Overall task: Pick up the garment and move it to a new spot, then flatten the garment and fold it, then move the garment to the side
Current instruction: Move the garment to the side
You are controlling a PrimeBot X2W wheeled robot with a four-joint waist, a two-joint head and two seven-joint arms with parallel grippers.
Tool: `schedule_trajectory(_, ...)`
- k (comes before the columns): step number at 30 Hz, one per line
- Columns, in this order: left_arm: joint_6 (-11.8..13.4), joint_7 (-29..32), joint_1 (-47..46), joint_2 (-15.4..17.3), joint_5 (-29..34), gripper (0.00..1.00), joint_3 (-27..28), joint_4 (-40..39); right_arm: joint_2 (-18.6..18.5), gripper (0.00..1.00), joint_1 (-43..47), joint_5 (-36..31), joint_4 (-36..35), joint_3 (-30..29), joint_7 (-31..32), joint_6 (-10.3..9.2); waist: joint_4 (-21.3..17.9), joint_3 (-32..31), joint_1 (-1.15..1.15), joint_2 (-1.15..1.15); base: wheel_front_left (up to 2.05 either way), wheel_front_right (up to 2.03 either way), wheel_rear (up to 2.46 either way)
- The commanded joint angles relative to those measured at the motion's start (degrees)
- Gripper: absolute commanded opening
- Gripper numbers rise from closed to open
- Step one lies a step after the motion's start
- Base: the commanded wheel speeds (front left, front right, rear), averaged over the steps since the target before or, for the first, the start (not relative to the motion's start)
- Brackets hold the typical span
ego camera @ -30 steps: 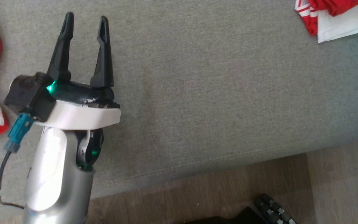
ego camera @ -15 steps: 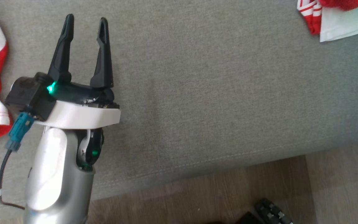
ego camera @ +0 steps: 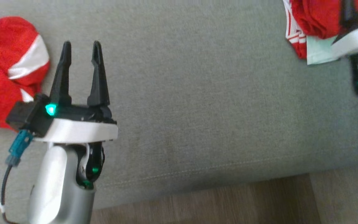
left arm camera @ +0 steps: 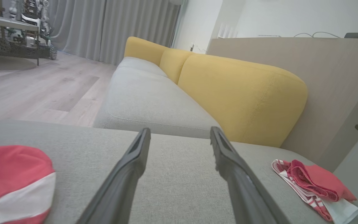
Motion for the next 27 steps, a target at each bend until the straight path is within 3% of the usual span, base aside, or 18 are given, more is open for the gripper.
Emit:
schedule_trajectory(1, 0.49, -0.29, 0.74, 0.47, -0.38, 1.00, 2.18, -2.21, 1.25, 1.00, 2.52, 0.70, -3.08, 1.18, 0.11, -0.01, 1.89, -3.32, 0.00, 0.00, 0.00, 0.00, 0.00)
schedule_trajectory(14, 2.05, -0.29, 8.57, 0.47, -1.38, 1.00, 0.51, 0.45, 7.30, 1.00, 19.92, 0.52, -8.07, 3.91, -2.45, -0.01, 4.40, -10.09, 0.00, 0.00, 0.00, 0.00, 0.00)
schedule_trajectory(27, 2.72, -0.29, 13.21, 0.47, -0.22, 1.00, -0.77, 1.82, 11.54, 1.00, 29.91, -1.90, -14.33, 3.40, -3.05, -0.01, 4.30, -14.02, 0.00, 0.00, 0.00, 0.00, 0.00)
